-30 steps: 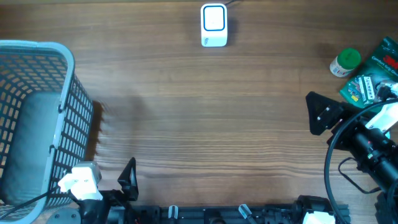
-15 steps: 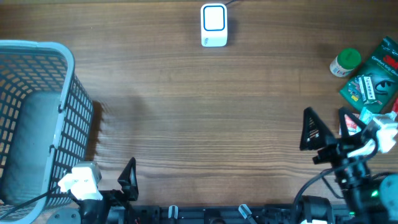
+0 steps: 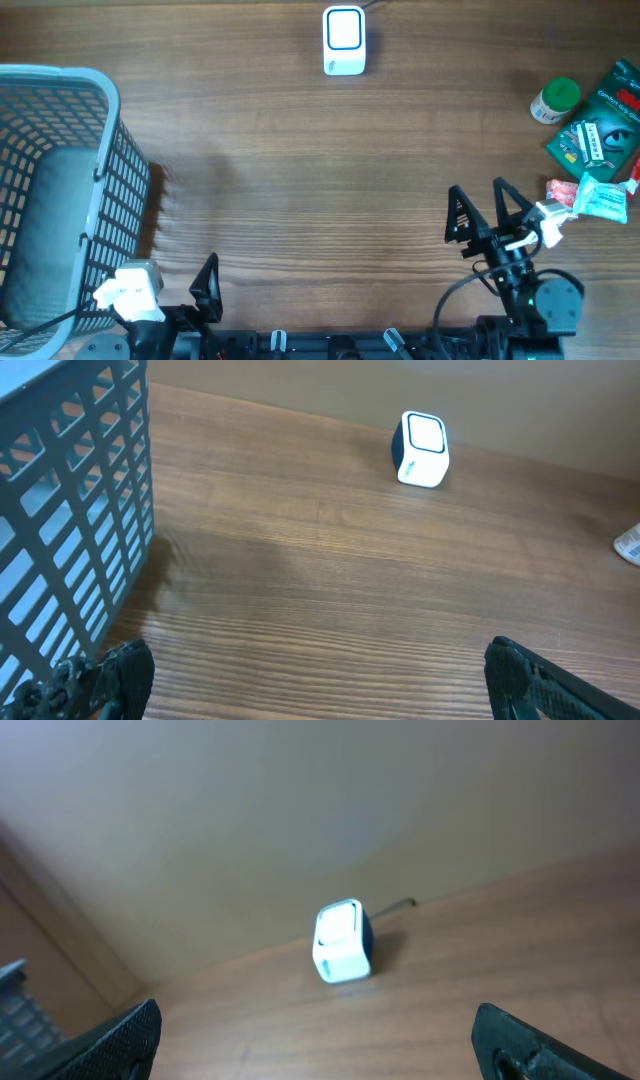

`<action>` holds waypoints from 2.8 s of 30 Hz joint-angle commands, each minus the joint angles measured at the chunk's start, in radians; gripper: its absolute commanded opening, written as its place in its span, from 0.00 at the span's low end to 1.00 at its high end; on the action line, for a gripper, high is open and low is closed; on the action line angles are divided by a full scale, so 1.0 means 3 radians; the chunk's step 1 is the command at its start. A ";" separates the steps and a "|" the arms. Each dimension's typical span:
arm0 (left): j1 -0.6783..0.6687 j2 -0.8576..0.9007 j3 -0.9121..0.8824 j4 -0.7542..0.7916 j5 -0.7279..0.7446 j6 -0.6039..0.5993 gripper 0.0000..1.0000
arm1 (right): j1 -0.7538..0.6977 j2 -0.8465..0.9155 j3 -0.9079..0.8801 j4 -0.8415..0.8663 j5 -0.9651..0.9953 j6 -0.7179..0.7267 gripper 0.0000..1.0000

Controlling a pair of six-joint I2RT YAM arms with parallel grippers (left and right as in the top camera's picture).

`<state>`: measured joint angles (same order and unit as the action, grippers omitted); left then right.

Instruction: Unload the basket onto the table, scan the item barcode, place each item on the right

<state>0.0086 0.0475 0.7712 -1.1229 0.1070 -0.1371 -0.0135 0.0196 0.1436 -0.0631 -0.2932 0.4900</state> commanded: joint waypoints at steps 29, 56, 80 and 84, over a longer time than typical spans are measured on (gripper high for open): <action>0.0019 -0.0023 -0.0003 0.0009 0.0052 -0.0018 0.99 | 0.0025 -0.0055 -0.0387 0.0061 0.0607 -0.0950 1.00; 0.0019 -0.0023 -0.0003 0.0009 0.0052 -0.0019 1.00 | 0.0025 -0.0053 -0.0393 0.0084 0.0619 -0.1021 1.00; 0.0019 -0.0023 -0.0003 0.0009 0.0051 -0.0018 1.00 | 0.0025 -0.0050 -0.0393 0.0075 0.0717 -0.2059 1.00; 0.0019 -0.0023 -0.0003 0.0009 0.0051 -0.0019 1.00 | 0.0025 -0.0050 -0.0393 0.0075 0.0717 -0.2059 1.00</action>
<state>0.0086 0.0475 0.7712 -1.1225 0.1070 -0.1371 -0.0135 0.0193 0.0395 -0.0437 -0.0875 -0.1108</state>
